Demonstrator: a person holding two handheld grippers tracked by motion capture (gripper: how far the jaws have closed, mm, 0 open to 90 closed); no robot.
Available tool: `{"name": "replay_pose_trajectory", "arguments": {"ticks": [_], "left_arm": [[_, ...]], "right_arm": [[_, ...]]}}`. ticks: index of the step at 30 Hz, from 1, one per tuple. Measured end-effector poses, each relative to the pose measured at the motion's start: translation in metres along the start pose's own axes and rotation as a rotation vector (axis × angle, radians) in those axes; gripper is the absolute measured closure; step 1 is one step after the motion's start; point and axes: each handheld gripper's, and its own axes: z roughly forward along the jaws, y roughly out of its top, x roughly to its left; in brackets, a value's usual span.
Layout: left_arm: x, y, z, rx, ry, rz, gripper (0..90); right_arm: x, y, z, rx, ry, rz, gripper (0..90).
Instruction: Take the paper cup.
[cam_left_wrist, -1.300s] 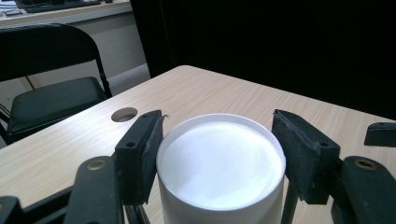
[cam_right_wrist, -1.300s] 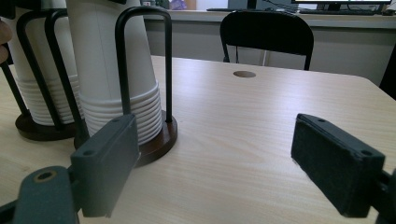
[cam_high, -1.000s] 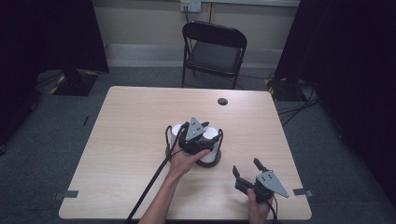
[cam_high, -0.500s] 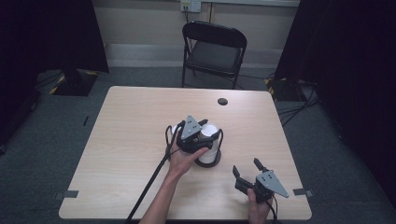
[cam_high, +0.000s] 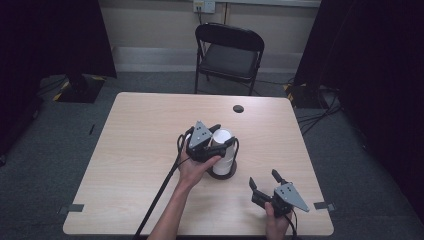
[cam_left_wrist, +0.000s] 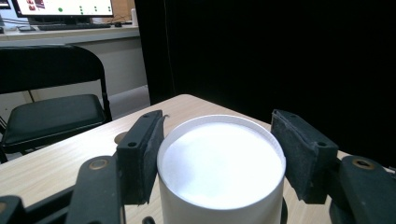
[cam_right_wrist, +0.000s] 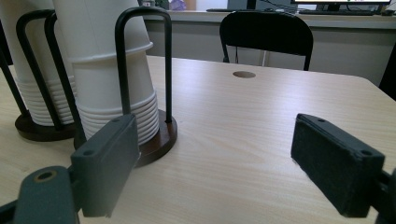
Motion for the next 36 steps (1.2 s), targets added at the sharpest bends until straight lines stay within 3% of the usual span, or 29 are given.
{"name": "replay_pose_trajectory", "arguments": {"ticks": [12,19,23,28,31,36], "left_arm": [[0.001,0.008,-0.006,-0.048,-0.003,-0.026,36.2],[0.000,0.014,-0.011,-0.072,0.005,-0.013,36.3],[0.001,0.018,-0.014,-0.109,0.000,-0.036,36.3],[0.000,0.021,-0.016,-0.118,0.001,-0.035,36.3],[-0.002,0.021,-0.017,-0.115,0.005,-0.006,36.2],[-0.003,0.023,-0.020,-0.140,-0.003,-0.020,36.2]], "right_arm": [[0.000,0.000,0.000,0.004,0.000,-0.001,14.7],[0.000,0.000,0.000,0.006,0.001,0.000,14.7],[0.000,0.000,0.000,0.007,0.000,-0.001,14.7],[0.000,0.000,0.000,0.003,-0.002,0.001,14.7],[0.000,0.000,0.000,0.004,-0.002,0.003,14.7],[0.000,0.000,0.000,0.003,-0.003,0.003,14.7]]}}
